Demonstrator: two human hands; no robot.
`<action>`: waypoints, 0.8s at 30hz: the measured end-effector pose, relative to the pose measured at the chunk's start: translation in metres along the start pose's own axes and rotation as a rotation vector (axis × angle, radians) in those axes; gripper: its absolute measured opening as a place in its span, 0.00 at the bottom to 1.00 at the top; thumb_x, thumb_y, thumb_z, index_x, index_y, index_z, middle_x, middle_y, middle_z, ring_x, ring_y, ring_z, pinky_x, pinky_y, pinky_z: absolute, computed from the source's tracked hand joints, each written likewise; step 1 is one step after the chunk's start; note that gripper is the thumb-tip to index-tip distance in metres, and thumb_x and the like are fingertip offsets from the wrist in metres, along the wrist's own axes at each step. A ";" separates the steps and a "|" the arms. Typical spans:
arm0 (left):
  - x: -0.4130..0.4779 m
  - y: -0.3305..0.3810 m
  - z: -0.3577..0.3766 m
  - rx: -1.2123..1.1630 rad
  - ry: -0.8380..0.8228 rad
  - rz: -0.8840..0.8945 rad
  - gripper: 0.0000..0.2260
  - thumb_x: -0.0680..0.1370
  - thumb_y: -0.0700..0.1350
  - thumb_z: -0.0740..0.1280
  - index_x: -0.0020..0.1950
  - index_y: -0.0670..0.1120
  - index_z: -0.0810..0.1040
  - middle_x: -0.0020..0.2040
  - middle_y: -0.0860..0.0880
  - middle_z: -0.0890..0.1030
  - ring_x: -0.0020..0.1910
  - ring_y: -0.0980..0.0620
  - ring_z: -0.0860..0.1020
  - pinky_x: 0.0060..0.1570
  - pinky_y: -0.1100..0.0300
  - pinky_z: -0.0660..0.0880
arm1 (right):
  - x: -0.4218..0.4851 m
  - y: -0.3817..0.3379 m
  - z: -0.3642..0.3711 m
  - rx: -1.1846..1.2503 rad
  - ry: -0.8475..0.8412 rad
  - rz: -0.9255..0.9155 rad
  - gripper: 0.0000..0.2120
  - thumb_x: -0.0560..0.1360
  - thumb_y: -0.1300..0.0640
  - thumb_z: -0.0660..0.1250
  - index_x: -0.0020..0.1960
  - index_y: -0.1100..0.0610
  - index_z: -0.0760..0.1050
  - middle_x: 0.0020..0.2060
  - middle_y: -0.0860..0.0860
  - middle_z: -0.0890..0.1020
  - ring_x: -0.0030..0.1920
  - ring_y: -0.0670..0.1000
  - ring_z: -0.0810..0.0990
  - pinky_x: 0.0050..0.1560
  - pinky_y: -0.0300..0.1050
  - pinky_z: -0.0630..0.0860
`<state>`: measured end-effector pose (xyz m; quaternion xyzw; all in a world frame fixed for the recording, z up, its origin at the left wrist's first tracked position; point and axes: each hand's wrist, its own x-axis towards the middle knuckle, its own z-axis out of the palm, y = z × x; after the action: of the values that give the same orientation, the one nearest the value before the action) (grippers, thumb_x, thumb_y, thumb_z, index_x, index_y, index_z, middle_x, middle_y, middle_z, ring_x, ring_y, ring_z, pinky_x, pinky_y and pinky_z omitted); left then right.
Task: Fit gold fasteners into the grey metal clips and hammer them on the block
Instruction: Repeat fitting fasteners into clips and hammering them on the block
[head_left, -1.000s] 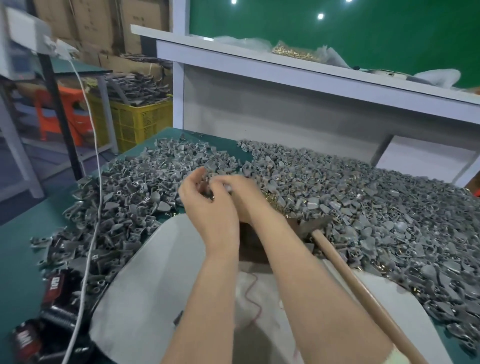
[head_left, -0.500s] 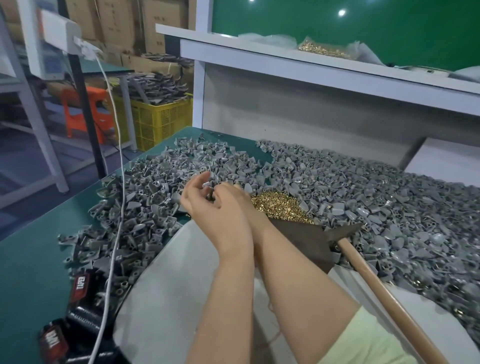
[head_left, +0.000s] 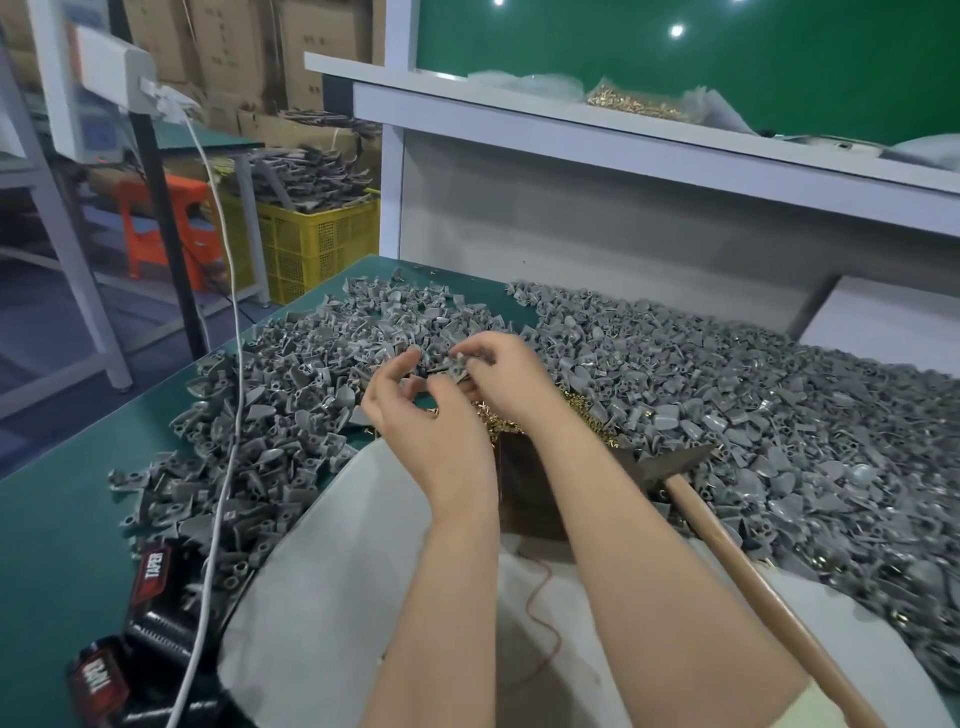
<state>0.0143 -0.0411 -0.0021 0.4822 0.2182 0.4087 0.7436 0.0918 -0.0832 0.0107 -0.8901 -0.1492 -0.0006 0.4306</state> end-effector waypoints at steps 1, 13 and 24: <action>-0.001 0.000 0.000 0.005 -0.015 -0.015 0.14 0.76 0.33 0.59 0.48 0.54 0.72 0.61 0.45 0.69 0.52 0.47 0.75 0.49 0.59 0.73 | -0.004 0.003 -0.011 0.099 0.010 0.010 0.12 0.79 0.66 0.58 0.57 0.59 0.78 0.50 0.55 0.80 0.45 0.51 0.81 0.53 0.47 0.79; -0.014 -0.013 0.005 0.314 -0.544 -0.014 0.10 0.78 0.38 0.65 0.56 0.50 0.78 0.52 0.48 0.81 0.53 0.51 0.79 0.57 0.57 0.75 | -0.058 0.024 -0.055 0.516 -0.026 0.050 0.10 0.78 0.70 0.60 0.53 0.61 0.77 0.42 0.57 0.80 0.39 0.53 0.79 0.44 0.43 0.80; -0.002 -0.003 0.001 -0.090 -0.129 -0.173 0.04 0.78 0.39 0.65 0.50 0.46 0.78 0.49 0.45 0.82 0.47 0.53 0.82 0.47 0.64 0.78 | -0.034 0.019 -0.028 -0.249 -0.167 -0.046 0.09 0.74 0.50 0.69 0.52 0.53 0.80 0.46 0.49 0.82 0.46 0.48 0.79 0.48 0.44 0.76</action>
<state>0.0148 -0.0438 -0.0045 0.4531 0.1921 0.3203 0.8095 0.0680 -0.1245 0.0095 -0.9300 -0.2036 0.0449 0.3029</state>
